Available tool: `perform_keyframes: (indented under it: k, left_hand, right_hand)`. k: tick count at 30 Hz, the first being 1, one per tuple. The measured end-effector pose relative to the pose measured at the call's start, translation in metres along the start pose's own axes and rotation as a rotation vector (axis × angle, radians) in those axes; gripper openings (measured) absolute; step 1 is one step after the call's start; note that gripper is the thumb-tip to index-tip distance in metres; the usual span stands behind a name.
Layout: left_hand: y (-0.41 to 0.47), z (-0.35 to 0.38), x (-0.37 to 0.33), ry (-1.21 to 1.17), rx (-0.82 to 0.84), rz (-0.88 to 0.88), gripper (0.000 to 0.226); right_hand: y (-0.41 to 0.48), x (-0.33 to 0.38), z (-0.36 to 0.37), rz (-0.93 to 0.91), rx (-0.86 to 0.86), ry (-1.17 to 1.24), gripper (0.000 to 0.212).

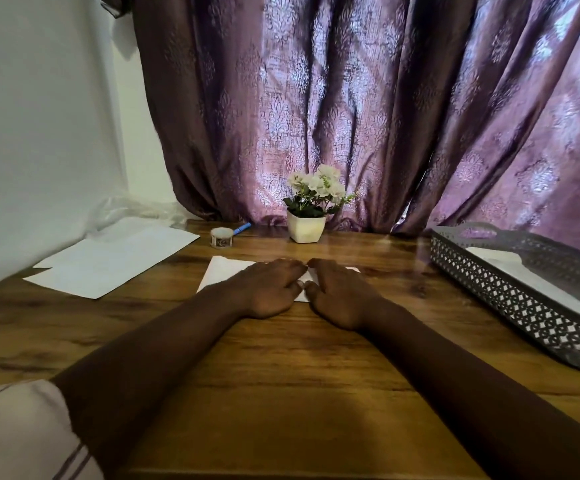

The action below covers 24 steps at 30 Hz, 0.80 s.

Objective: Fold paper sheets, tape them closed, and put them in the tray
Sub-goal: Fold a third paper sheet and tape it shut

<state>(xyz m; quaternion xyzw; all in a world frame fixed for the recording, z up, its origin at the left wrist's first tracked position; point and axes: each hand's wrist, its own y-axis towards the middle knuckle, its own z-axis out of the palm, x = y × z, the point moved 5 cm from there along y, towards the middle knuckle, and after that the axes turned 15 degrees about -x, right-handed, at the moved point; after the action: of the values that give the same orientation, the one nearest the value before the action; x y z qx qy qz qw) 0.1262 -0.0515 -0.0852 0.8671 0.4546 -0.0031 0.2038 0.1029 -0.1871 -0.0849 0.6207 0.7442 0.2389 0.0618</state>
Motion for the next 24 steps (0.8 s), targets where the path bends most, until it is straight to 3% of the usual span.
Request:
perform_keyframes:
  k: [3, 7, 12, 14, 17, 19, 24]
  left_hand:
    - [-0.004, -0.002, 0.014, 0.142, 0.064, -0.094, 0.072]
    - [-0.014, -0.008, 0.043, 0.199, 0.081, -0.261, 0.113]
    - [-0.018, -0.009, 0.058, 0.208, 0.050, -0.336, 0.127]
    - [-0.018, -0.012, 0.056, 0.165, -0.022, -0.353, 0.112]
    - [-0.009, -0.041, 0.069, 0.027, -0.459, -0.413, 0.063]
    - [-0.002, -0.061, 0.088, 0.013, -0.662, -0.452, 0.050]
    - [0.016, -0.056, 0.128, 0.150, -0.405, -0.535, 0.041]
  right_hand:
    - [0.003, -0.002, 0.011, -0.001, 0.142, -0.145, 0.065]
    - [0.001, -0.013, 0.013, 0.096, 0.168, -0.216, 0.083]
    - [-0.003, -0.021, 0.007, 0.158, 0.169, -0.205, 0.108]
    - [-0.003, -0.021, 0.006, 0.137, 0.152, -0.209, 0.111]
    - [0.004, -0.019, 0.005, 0.063, 0.113, -0.216, 0.108]
    - [0.009, -0.016, 0.004, 0.005, 0.077, -0.226, 0.105]
    - [0.015, -0.008, 0.001, -0.084, -0.020, -0.183, 0.082]
